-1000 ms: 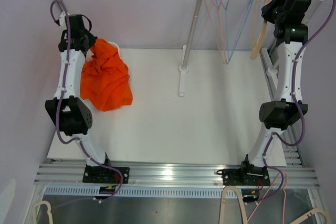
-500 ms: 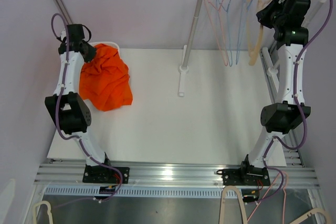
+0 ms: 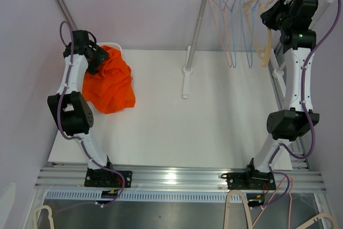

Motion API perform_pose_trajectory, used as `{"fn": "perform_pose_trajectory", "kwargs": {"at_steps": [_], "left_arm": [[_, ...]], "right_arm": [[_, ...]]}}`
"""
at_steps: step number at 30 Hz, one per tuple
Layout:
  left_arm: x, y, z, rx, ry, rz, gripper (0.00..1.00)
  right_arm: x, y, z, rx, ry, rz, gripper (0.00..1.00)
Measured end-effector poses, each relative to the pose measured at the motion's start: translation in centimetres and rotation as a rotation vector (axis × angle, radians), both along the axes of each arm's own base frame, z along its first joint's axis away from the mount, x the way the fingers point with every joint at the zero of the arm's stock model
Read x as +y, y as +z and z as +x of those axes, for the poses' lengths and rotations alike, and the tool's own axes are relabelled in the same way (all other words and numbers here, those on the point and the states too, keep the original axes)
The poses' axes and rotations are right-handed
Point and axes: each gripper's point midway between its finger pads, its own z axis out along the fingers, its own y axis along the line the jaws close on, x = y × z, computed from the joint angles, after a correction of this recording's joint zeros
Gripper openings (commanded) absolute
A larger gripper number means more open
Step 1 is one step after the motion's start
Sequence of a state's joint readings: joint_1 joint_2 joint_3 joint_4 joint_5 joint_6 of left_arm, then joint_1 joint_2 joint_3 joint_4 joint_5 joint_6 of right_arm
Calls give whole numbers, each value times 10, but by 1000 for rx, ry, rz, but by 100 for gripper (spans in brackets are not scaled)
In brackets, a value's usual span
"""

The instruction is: Remove the t-shirt from the hanger

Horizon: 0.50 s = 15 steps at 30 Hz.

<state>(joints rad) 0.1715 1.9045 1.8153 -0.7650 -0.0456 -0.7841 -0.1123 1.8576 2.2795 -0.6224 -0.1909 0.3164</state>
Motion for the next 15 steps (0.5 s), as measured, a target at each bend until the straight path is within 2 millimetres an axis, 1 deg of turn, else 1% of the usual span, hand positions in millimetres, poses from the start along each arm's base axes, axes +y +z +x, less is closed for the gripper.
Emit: {"fn": "perform_pose_trajectory", "kwargs": {"at_steps": [1,2,3,4,5,7,8,10,11,12,13,14,15], "left_arm": [[0,-2,-1,4,0,-2,81],[0,-3,-1,7,0,-2,88],[-1,-3,-1,7,-1,-3,99],[0,-3,-1,8,-3,0,99],[0,-3,-1,7,-1,-2,99],[0,-3,-1,7,0,-3,99],[-1,-3,-1,7,0,-4,100],[-1,-3,-1,7,-2,-5,100],[-1,-3,-2,7,-2,-6,99],[-1,-3,-2,7,-2,-6,100],[-1,-3,-3,9,-2,-6,100],[-1,-3,-5,9,-1,-5,99],[-1,-2,-7,10,1,-3,99]], "right_arm": [[0,0,0,0,1,0,17],[0,0,0,-1,1,0,15],[0,0,0,-1,1,0,15],[0,0,0,-1,2,0,15],[0,0,0,-1,2,0,21],[0,-1,0,1,2,0,34],[1,-3,-1,13,2,3,43],[1,-9,-3,36,2,4,55],[1,-12,-4,48,3,4,78],[1,-15,-4,58,2,7,89],[1,-18,-5,69,1,4,97],[0,-20,-5,75,-5,5,100],[-1,-20,-5,76,-9,0,100]]}}
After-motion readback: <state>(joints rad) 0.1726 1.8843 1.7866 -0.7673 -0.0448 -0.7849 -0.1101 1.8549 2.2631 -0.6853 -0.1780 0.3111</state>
